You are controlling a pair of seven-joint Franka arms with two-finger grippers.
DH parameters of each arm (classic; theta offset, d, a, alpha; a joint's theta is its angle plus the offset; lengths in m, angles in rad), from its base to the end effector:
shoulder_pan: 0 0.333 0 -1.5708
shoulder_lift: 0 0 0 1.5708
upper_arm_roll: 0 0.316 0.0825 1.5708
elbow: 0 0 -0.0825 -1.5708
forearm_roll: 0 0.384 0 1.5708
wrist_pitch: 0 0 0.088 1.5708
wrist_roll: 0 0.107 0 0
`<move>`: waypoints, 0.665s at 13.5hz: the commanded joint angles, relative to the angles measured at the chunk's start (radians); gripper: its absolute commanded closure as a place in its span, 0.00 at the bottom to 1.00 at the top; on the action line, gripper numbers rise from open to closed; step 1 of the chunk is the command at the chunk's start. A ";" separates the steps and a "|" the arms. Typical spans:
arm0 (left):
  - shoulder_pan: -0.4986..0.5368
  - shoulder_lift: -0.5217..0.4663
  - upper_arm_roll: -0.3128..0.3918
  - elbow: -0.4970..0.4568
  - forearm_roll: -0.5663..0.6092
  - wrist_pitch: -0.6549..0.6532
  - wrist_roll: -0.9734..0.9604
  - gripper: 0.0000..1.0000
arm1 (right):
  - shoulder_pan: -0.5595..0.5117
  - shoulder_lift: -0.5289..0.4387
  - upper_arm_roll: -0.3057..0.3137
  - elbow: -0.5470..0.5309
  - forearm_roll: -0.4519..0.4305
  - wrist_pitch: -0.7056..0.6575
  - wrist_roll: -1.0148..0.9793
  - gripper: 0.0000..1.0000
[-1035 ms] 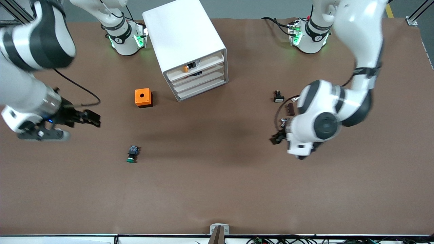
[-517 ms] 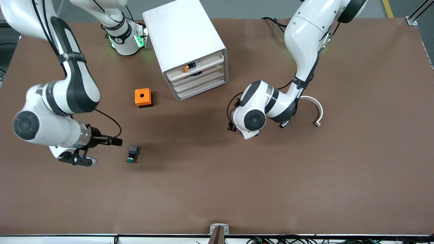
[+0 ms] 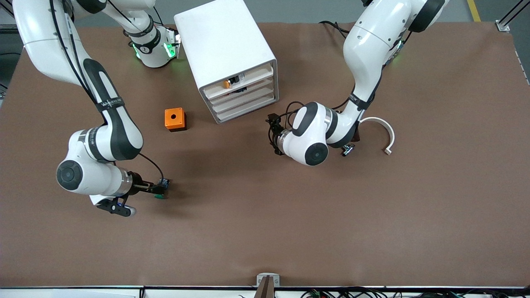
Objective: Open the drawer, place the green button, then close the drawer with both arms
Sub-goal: 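Grasp the green button with the right gripper while the left gripper nears the drawer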
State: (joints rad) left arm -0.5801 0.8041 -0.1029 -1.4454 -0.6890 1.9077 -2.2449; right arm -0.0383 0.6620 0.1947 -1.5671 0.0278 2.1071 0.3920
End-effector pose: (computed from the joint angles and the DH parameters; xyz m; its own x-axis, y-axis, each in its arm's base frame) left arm 0.5176 -0.4645 0.2040 -0.4128 0.8934 -0.1776 0.7222 0.2022 -0.6615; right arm 0.6828 0.0906 0.2521 0.9495 -0.2707 -0.1588 -0.2866 -0.9541 -0.0868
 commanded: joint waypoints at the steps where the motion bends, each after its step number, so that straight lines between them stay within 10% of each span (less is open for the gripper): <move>1: 0.008 0.038 0.003 0.007 -0.114 -0.013 -0.082 0.01 | -0.002 0.022 0.005 -0.036 -0.006 0.060 0.027 0.00; 9: -0.041 0.124 0.003 0.013 -0.256 -0.019 -0.202 0.05 | -0.009 0.064 0.003 -0.093 -0.034 0.122 0.028 0.13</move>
State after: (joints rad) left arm -0.5961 0.9022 -0.1040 -1.4475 -0.8993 1.9028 -2.4285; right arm -0.0444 0.7289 0.1844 -1.6582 0.0140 2.2323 0.3979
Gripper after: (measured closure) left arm 0.031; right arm 0.035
